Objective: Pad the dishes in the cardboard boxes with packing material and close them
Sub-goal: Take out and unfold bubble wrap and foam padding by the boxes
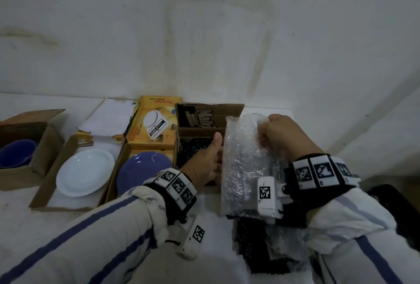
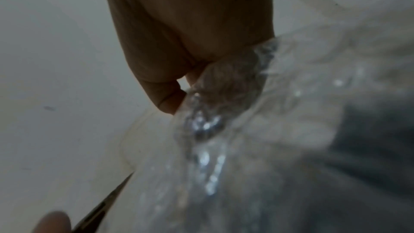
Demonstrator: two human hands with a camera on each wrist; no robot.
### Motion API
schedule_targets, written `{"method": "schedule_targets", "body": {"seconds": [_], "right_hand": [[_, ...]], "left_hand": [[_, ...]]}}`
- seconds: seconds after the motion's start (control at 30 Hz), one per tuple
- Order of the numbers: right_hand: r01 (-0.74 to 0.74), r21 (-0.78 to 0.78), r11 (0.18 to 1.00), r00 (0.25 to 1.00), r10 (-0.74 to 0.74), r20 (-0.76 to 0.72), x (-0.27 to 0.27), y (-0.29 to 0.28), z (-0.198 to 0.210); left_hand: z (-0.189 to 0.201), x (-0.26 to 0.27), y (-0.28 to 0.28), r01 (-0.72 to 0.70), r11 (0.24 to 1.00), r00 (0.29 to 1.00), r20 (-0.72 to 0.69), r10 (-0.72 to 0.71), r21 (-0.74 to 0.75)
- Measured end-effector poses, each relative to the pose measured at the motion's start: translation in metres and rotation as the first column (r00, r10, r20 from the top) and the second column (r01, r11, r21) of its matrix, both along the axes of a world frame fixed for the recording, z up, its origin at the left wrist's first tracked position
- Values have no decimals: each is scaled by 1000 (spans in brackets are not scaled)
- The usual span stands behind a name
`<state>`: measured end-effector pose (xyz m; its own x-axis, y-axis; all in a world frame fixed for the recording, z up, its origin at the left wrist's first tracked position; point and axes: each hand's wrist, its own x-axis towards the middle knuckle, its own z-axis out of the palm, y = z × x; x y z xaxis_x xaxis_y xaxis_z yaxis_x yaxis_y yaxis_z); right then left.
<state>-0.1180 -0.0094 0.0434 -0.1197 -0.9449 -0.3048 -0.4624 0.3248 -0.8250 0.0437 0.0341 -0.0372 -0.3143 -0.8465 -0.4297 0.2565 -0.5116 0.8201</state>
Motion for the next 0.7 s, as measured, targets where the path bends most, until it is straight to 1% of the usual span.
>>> {"method": "schedule_targets", "body": {"seconds": [0.03, 0.1, 0.13, 0.2, 0.23, 0.3, 0.37, 0.4, 0.47, 0.5, 0.53, 0.6, 0.67, 0.7], "right_hand": [[-11, -13, 1000, 1000, 11, 3, 5, 0, 1], [-30, -39, 999, 999, 31, 38, 15, -1, 0], [-39, -51, 998, 997, 42, 57, 18, -1, -2], [-46, -62, 997, 997, 50, 62, 21, -1, -8], [-48, -48, 998, 998, 50, 43, 22, -1, -10], [-81, 39, 996, 997, 80, 21, 22, -1, -13], [-142, 152, 978, 988, 130, 87, 25, 2, -15], [-178, 190, 966, 976, 149, 157, 29, 4, -15], [-230, 203, 952, 942, 165, 292, 40, 7, -16], [-240, 171, 956, 936, 181, 302, 45, 8, -19], [-234, 125, 964, 944, 195, 265, 52, 7, -22], [-182, 15, 983, 978, 180, 106, 64, 6, -32], [-125, -71, 990, 992, 122, -40, 72, 4, -47], [-112, -101, 989, 990, 101, -102, 75, 2, -55]], "left_hand": [[2, 3, 2, 17, 1000, 996, -83, -16, 10], [6, 10, 6, 72, 997, 982, -175, -69, 11], [7, 14, 7, 85, 996, 977, -196, -83, 1], [10, 21, 8, 63, 998, 969, -238, -65, -14], [10, 26, 8, 40, 999, 968, -247, -44, -21], [14, 36, 8, -6, 999, 972, -236, -3, -38], [11, 49, 6, -74, 997, 979, -192, 69, -23], [10, 56, 4, -102, 995, 982, -161, 99, -11], [8, 66, 2, -152, 988, 986, -75, 151, -5], [6, 70, 1, -182, 983, 982, -41, 182, -3], [5, 72, 0, -207, 978, 978, -8, 207, -12], [-1, 74, -4, -275, 960, 953, 120, 280, -56], [-11, 77, -8, -320, 941, 891, 303, 337, -107], [-17, 78, -9, -327, 936, 859, 371, 351, -130]]}}
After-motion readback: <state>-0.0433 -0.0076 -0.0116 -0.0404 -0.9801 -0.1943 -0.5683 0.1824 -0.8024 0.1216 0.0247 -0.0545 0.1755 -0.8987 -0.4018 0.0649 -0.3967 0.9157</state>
